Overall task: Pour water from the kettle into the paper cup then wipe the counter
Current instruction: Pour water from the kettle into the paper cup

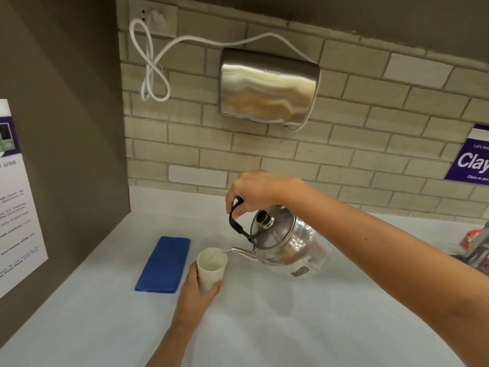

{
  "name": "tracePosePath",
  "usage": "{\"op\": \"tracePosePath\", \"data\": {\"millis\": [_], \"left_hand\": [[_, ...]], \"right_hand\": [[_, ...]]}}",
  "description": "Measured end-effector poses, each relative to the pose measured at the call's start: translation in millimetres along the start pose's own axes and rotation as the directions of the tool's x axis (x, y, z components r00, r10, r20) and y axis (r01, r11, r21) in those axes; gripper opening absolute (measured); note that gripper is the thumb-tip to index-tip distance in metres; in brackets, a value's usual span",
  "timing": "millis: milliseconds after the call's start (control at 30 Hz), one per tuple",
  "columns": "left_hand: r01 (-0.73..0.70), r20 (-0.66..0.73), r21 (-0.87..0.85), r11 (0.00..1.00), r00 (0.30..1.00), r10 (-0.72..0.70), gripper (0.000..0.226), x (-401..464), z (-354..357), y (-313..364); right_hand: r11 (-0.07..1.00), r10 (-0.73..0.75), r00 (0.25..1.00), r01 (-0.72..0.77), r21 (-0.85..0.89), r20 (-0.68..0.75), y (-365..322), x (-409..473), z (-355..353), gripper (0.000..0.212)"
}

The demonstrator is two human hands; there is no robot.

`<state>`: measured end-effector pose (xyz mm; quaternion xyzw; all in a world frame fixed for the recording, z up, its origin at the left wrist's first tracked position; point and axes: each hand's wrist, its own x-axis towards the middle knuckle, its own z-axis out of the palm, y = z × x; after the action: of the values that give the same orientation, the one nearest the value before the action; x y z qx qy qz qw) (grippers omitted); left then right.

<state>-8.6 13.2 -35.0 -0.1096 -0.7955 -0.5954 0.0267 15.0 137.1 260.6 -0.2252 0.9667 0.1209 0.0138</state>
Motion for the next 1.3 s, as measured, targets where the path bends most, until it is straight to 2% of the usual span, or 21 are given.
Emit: {"op": "tracePosePath", "data": {"millis": [1300], "left_hand": [[-0.022, 0.001, -0.025, 0.999, 1.0, 0.022, 0.076, -0.9, -1.5, 2.2]], "right_hand": [[0.999, -0.008, 1.0, 0.008, -0.05, 0.01, -3.0, 5.0, -4.0, 0.021]]}}
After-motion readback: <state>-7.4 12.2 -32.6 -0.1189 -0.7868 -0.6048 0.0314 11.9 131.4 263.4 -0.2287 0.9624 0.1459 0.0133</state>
